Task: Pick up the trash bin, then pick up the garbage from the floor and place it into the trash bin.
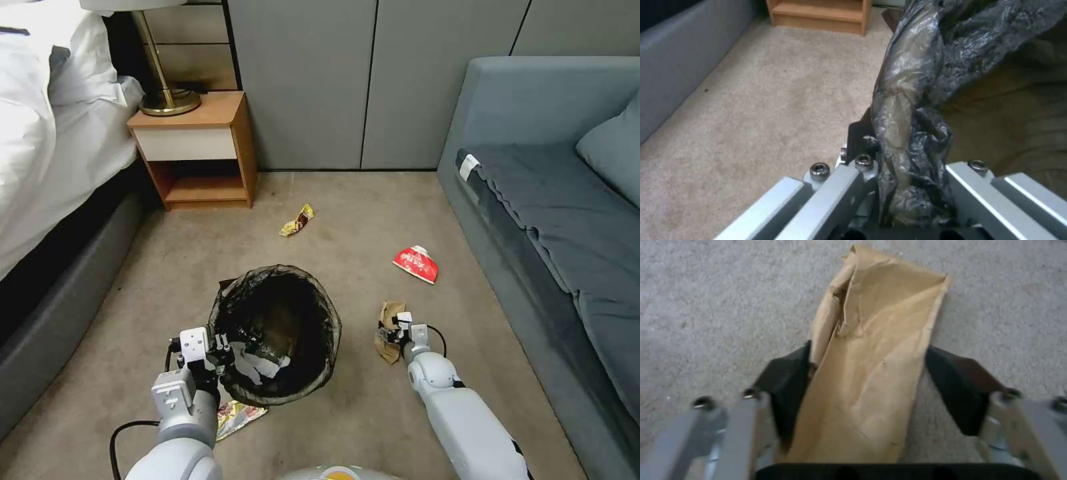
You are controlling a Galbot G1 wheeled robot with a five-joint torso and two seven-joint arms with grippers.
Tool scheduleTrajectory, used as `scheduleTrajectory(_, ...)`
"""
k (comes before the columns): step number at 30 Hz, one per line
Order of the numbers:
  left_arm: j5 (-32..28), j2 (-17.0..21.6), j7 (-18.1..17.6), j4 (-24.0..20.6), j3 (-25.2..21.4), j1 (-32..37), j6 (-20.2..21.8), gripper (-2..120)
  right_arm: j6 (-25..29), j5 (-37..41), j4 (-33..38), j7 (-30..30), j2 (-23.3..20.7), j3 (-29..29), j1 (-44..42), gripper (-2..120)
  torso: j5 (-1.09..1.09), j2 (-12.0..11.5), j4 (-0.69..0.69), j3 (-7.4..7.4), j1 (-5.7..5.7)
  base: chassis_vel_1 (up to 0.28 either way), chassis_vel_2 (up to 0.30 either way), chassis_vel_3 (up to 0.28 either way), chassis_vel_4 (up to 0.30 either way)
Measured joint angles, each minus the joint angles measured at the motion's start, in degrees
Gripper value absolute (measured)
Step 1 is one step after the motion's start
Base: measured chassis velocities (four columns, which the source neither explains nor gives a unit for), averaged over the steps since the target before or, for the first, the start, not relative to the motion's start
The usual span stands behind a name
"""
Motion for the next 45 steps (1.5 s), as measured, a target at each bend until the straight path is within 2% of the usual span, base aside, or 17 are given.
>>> scheduleTrajectory(2,0.0,0.0,0.0,0.0,0.0,0.0,0.0,1,0.2,0.0,0.3,0.0,0.0,0.0,-0.1,51,0.0,0.0,0.0,0.0,0.0,0.0,0.0,0.0,0.0)
scheduleTrajectory(4,0.0,0.0,0.0,0.0,0.0,0.0,0.0,1,0.2,0.0,0.3,0.1,0.0,0.0,-0.1,50,0.0,0.0,0.0,0.0,0.0,0.0,0.0,0.0,0.0)
scheduleTrajectory(7,0.0,0.1,0.0,0.0,0.0,0.0,-0.1,1,0.5,0.0,0.4,0.2,0.1,-0.1,-0.2,34,0.0,0.0,0.0,0.0,0.0,0.0,0.0,0.0,0.0)
scheduleTrajectory(11,0.0,0.1,0.0,0.0,0.0,0.0,-0.1,1,0.7,0.0,0.4,0.3,0.1,-0.1,-0.2,28,0.0,0.0,0.0,0.0,0.0,0.0,0.0,0.0,0.0)
scheduleTrajectory(12,0.0,0.1,0.0,0.0,0.0,-0.1,-0.1,1,0.8,0.0,0.4,0.3,0.1,-0.2,-0.2,22,0.0,0.0,0.0,0.0,0.0,0.0,0.0,0.0,0.0)
scheduleTrajectory(13,-0.1,0.1,0.0,0.2,0.0,-0.3,-0.1,1,1.3,0.0,0.5,0.4,0.1,-0.2,-0.2,7,0.01,0.0,0.0,0.0,0.0,0.0,0.0,0.0,0.0)
scheduleTrajectory(14,-0.1,0.1,0.0,0.2,0.0,-0.3,-0.1,1,1.3,0.0,0.5,0.4,0.1,-0.2,-0.2,7,0.01,0.0,0.0,0.0,0.0,0.0,0.0,0.0,0.0)
scheduleTrajectory(15,-0.1,0.1,0.0,0.2,0.0,-0.4,-0.1,1,1.6,0.0,0.5,0.4,0.1,-0.3,-0.1,0,0.01,0.0,0.01,0.0,0.0,0.0,0.0,0.0,0.0)
scheduleTrajectory(29,-0.2,0.0,0.0,0.1,0.1,-0.1,-0.1,1,3.9,-0.3,0.8,0.5,0.0,-0.1,-0.3,0,0.01,0.0,0.0,0.0,0.0,0.0,0.0,0.0,0.0)
scheduleTrajectory(33,-0.2,0.0,0.0,-0.1,0.1,0.0,-0.1,1,4.9,-0.3,3.1,0.6,-0.4,-0.1,-0.8,0,0.01,0.0,0.0,0.01,0.0,0.0,0.0,0.0,0.0)
scheduleTrajectory(36,-0.2,0.0,0.0,-0.2,0.1,0.1,-0.1,1,6.5,-0.2,12.8,0.6,-1.6,-0.1,-3.2,0,0.01,0.0,0.0,0.01,0.0,0.0,0.0,0.0,0.0)
scheduleTrajectory(37,-0.2,0.0,0.0,-0.2,0.1,0.1,-0.1,1,6.5,-0.2,12.8,0.6,-1.6,-0.1,-3.2,0,0.01,0.0,0.0,0.01,0.0,0.0,0.0,0.0,0.0)
scheduleTrajectory(38,-0.2,0.0,0.0,-0.2,0.1,0.1,-0.2,1,8.0,0.0,17.3,0.2,-2.0,-0.2,-4.2,0,0.0,0.0,-0.01,0.0,0.0,0.0,0.0,0.0,0.0)
scheduleTrajectory(40,-0.2,0.0,0.0,-0.2,0.1,0.1,-0.2,1,12.8,0.5,24.6,-3.0,-2.8,-0.2,-6.1,0,-0.01,0.0,-0.01,0.0,0.0,0.0,0.0,0.0,0.0)
scheduleTrajectory(41,-0.2,0.0,0.0,-0.2,0.1,0.1,-0.2,1,12.8,0.5,24.6,-3.0,-2.8,-0.2,-6.1,0,-0.01,0.0,-0.01,0.0,0.0,0.0,0.0,0.0,0.0)
scheduleTrajectory(44,-0.2,0.0,0.0,-0.1,0.5,0.1,-0.2,1,18.5,3.0,38.6,-8.8,-4.1,-0.4,-9.1,0,-0.01,0.0,0.01,0.0,0.0,0.0,0.0,0.0,0.0)
scheduleTrajectory(45,-0.2,0.0,0.0,-0.1,0.5,0.1,-0.2,1,18.5,3.0,38.6,-8.8,-4.1,-0.4,-9.1,0,-0.01,0.0,0.01,0.0,0.0,0.0,0.0,0.0,0.0)
